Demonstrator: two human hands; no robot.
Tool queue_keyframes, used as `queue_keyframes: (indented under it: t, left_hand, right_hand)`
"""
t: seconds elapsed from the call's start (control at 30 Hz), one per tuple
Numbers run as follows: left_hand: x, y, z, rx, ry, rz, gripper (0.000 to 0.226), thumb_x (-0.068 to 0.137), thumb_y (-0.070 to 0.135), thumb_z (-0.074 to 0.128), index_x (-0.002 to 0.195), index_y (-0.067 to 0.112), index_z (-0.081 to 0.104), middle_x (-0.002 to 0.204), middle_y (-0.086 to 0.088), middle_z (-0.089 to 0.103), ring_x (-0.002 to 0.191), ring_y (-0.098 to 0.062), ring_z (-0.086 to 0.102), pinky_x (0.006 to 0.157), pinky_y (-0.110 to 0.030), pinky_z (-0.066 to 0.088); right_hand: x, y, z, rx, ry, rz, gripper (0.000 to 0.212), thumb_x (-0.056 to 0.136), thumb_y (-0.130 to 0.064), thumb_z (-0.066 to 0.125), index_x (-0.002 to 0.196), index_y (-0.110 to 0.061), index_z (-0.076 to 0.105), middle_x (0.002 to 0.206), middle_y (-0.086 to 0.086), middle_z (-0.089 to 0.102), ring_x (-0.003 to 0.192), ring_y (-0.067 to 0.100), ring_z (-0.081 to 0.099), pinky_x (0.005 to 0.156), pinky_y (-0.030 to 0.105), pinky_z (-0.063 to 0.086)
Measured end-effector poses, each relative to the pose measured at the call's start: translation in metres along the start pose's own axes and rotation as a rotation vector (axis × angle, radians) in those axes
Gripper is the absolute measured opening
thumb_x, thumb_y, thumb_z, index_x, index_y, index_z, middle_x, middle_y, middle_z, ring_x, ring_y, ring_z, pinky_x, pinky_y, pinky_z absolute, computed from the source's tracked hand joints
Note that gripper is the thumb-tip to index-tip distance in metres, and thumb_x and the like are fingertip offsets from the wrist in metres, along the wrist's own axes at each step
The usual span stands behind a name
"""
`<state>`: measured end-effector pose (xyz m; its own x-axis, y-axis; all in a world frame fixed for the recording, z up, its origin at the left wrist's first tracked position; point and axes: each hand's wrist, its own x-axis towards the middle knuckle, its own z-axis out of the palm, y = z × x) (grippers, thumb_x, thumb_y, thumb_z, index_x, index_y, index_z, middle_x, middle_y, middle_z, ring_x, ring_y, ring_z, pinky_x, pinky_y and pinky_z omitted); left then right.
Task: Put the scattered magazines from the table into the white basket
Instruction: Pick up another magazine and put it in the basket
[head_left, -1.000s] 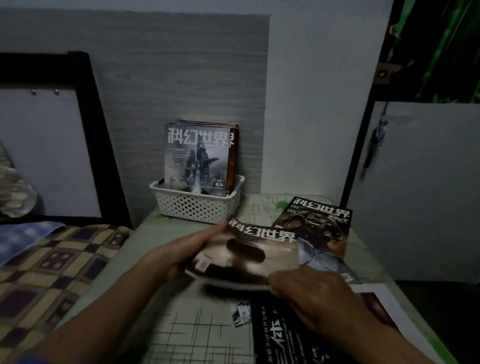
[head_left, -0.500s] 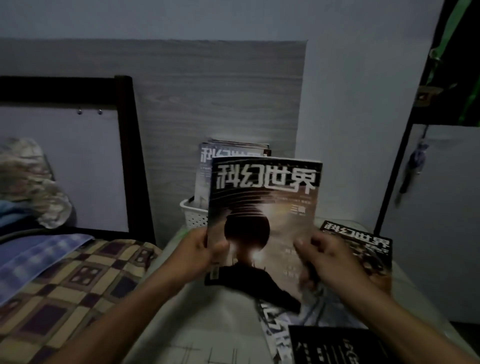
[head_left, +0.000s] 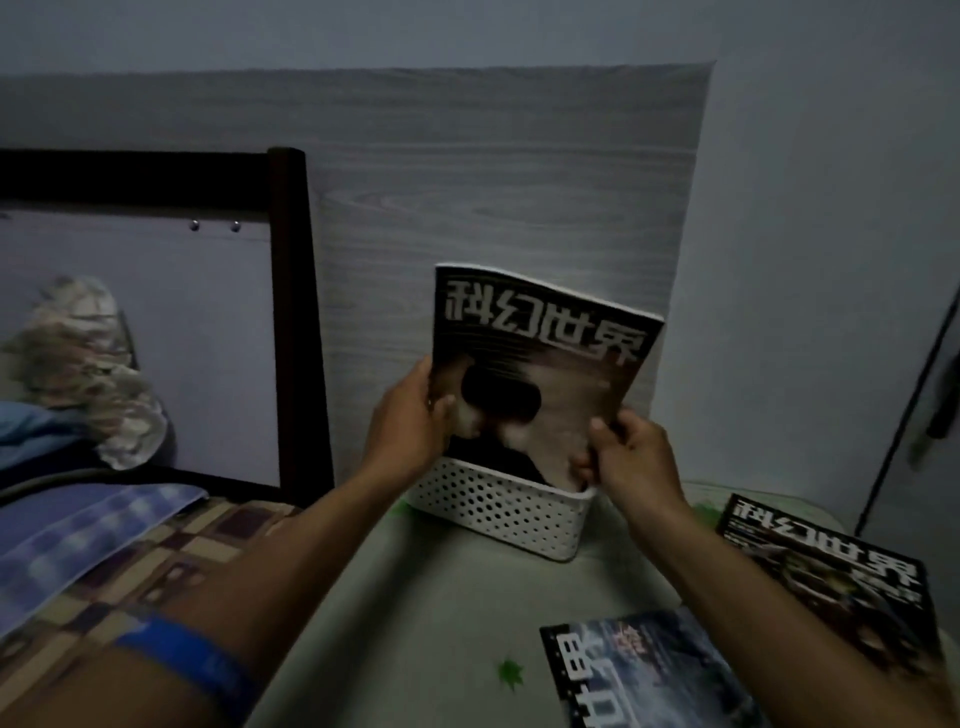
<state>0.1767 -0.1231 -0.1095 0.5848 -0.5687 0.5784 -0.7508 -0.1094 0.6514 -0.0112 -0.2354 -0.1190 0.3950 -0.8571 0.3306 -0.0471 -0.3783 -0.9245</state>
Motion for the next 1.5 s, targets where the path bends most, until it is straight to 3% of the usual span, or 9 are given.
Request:
queue_keyframes:
  t: [0.23,0.37,0.47,0.6,0.83,1.0,1.23,1.4,1.5]
  left_hand:
    - [0.002,-0.054,0.028,0.073,0.097,-0.175,0.023,0.085,0.028,0.068,0.092,0.032,0.047,0.084,0.012,0.059,0.078,-0.014,0.062,0.067,-0.037,0.056]
    - [-0.002,-0.050,0.034,0.060,0.144,-0.219,0.028,0.084,0.016,0.068,0.091,0.029,0.045,0.094,0.002,0.057,0.084,-0.019,0.058,0.072,-0.038,0.053]
    - [-0.020,-0.034,0.039,0.135,0.003,-0.179,0.008,0.095,0.017,0.053,0.101,0.019,0.057,0.114,-0.007,0.057,0.103,-0.022,0.054,0.086,-0.037,0.047]
    - [-0.095,0.001,0.051,0.159,-0.206,-0.008,0.050,0.091,0.022,0.057,0.138,0.027,0.042,0.153,0.000,0.031,0.140,-0.020,0.029,0.114,-0.044,0.032]
    - [-0.188,0.058,0.056,-0.003,-0.580,0.337,0.020,0.090,0.033,0.058,0.087,0.018,0.071,0.091,-0.001,0.068,0.086,-0.018,0.059,0.074,-0.032,0.046]
    - [-0.220,0.078,0.051,0.105,-0.716,0.402,0.035,0.087,0.052,0.057,0.109,0.027,0.068,0.100,0.003,0.061,0.098,-0.017,0.055,0.085,-0.035,0.046]
    - [-0.226,0.109,0.047,0.154,-0.918,0.181,0.054,0.069,0.060,0.075,0.116,0.039,0.059,0.105,0.016,0.061,0.098,-0.006,0.056,0.097,-0.039,0.045]
    - [-0.240,0.105,0.041,-0.045,-0.844,0.010,0.057,0.067,0.052,0.080,0.117,0.045,0.053,0.111,0.014,0.059,0.096,-0.007,0.059,0.083,-0.028,0.051]
    - [-0.237,0.109,0.029,-0.124,-0.472,-0.056,0.064,0.068,0.038,0.084,0.123,0.039,0.050,0.123,0.009,0.049,0.107,-0.011,0.054,0.086,-0.029,0.050]
  right_hand:
    - [0.021,0.028,0.003,-0.076,0.125,0.035,0.011,0.091,-0.005,0.062,0.093,-0.015,0.060,0.081,0.003,0.066,0.059,0.011,0.068,0.045,0.014,0.050]
    - [0.015,0.032,0.002,-0.189,0.052,-0.042,0.011,0.088,-0.012,0.067,0.083,-0.020,0.061,0.074,-0.001,0.067,0.063,0.011,0.067,0.057,0.025,0.051]
    - [0.005,0.023,-0.010,-0.160,-0.183,-0.044,0.009,0.090,-0.014,0.066,0.091,-0.023,0.067,0.091,-0.004,0.070,0.084,0.008,0.066,0.074,0.024,0.052]
    - [-0.034,0.022,-0.046,-0.070,-0.420,0.024,0.014,0.086,-0.017,0.072,0.091,-0.029,0.073,0.095,-0.010,0.075,0.091,0.004,0.069,0.079,0.019,0.053]
    - [-0.140,0.041,-0.159,-0.413,-0.501,-0.034,0.011,0.084,-0.009,0.074,0.092,-0.016,0.072,0.091,0.001,0.075,0.083,0.005,0.067,0.079,0.031,0.053]
    - [-0.184,0.031,-0.229,-0.830,-0.794,-0.063,0.060,0.071,-0.062,0.073,0.123,-0.039,0.056,0.124,-0.022,0.057,0.114,-0.007,0.050,0.098,0.015,0.039]
    - [-0.188,0.031,-0.226,-0.997,-0.804,0.122,0.067,0.057,-0.064,0.082,0.110,-0.034,0.053,0.108,-0.012,0.059,0.095,0.008,0.058,0.081,0.028,0.051]
    - [-0.192,0.029,-0.231,-0.666,-0.789,0.177,0.038,0.072,-0.056,0.076,0.081,-0.019,0.073,0.081,0.006,0.072,0.072,0.014,0.065,0.065,0.029,0.046]
    - [-0.186,0.006,-0.239,-0.412,-0.472,0.215,0.024,0.073,-0.042,0.078,0.080,-0.020,0.078,0.090,0.003,0.076,0.079,0.008,0.068,0.068,0.023,0.053]
